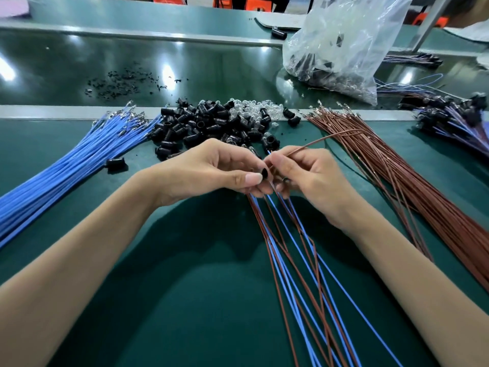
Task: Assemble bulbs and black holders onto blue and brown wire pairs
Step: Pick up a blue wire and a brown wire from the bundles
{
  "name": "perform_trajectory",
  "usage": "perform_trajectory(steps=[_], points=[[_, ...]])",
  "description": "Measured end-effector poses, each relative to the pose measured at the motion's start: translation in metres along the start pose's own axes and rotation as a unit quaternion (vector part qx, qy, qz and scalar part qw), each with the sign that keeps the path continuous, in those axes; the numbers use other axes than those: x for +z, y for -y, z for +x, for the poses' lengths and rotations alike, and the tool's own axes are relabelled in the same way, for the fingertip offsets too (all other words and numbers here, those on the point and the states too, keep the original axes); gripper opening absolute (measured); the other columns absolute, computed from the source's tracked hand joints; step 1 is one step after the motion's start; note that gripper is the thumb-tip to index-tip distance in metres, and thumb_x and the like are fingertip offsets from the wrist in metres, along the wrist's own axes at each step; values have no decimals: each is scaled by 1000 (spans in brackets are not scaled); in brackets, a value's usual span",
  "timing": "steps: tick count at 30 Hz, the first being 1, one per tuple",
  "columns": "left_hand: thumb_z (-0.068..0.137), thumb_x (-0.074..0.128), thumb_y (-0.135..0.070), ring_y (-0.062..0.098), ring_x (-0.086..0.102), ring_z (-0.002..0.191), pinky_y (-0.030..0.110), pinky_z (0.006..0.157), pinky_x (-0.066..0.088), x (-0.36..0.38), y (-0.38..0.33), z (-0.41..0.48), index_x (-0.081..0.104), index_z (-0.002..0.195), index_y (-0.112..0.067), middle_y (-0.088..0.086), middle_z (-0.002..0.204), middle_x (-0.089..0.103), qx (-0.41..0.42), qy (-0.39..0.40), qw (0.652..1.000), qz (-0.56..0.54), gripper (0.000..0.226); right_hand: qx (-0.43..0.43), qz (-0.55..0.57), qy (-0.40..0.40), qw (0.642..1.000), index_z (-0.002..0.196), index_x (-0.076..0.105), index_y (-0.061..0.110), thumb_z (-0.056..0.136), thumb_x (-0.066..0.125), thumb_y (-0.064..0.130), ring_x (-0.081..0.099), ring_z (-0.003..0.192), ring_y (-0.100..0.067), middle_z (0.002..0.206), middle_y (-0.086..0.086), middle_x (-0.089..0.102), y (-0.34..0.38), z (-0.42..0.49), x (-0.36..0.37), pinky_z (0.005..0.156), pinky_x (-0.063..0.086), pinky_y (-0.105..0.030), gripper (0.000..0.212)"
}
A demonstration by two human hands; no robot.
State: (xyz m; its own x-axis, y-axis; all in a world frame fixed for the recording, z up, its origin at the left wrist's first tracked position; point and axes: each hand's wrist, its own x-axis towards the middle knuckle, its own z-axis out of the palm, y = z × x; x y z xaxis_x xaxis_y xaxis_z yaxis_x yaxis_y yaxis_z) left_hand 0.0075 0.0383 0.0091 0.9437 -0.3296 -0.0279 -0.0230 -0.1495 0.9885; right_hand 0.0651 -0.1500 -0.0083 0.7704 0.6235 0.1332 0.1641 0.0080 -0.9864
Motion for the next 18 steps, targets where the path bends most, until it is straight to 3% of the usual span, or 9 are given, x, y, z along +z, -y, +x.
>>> perform_trajectory(steps=[4,7,10,18], points=[[78,62,-20,12,70,85,20,74,54,-3,6,0,69,98,-7,3,92,75,3,-59,998,11,24,-103,-29,-106,989,79,60,12,99,46,20,58,49,-14,62,1,64,0,0,2,47,48,-24,25],[73,65,-22,4,64,75,16,67,52,-1,9,1,69,93,-13,-7,80,72,20,-116,993,9,22,-172,-34,-156,972,82,55,14,97,46,17,60,50,-14,63,2,65,3,-1,4,47,48,-24,18],[71,67,-23,2,60,70,15,62,49,3,11,3,69,90,-15,-10,72,68,30,-134,990,19,21,-184,-54,-147,970,85,56,12,97,51,11,62,51,-11,65,4,65,2,-3,10,50,49,-21,12],[69,68,-27,6,61,73,15,61,49,5,13,5,72,88,-15,-2,78,71,40,-143,989,27,23,-188,-35,-155,969,85,56,15,95,54,8,63,53,-12,65,4,66,2,-2,12,52,50,-21,13]])
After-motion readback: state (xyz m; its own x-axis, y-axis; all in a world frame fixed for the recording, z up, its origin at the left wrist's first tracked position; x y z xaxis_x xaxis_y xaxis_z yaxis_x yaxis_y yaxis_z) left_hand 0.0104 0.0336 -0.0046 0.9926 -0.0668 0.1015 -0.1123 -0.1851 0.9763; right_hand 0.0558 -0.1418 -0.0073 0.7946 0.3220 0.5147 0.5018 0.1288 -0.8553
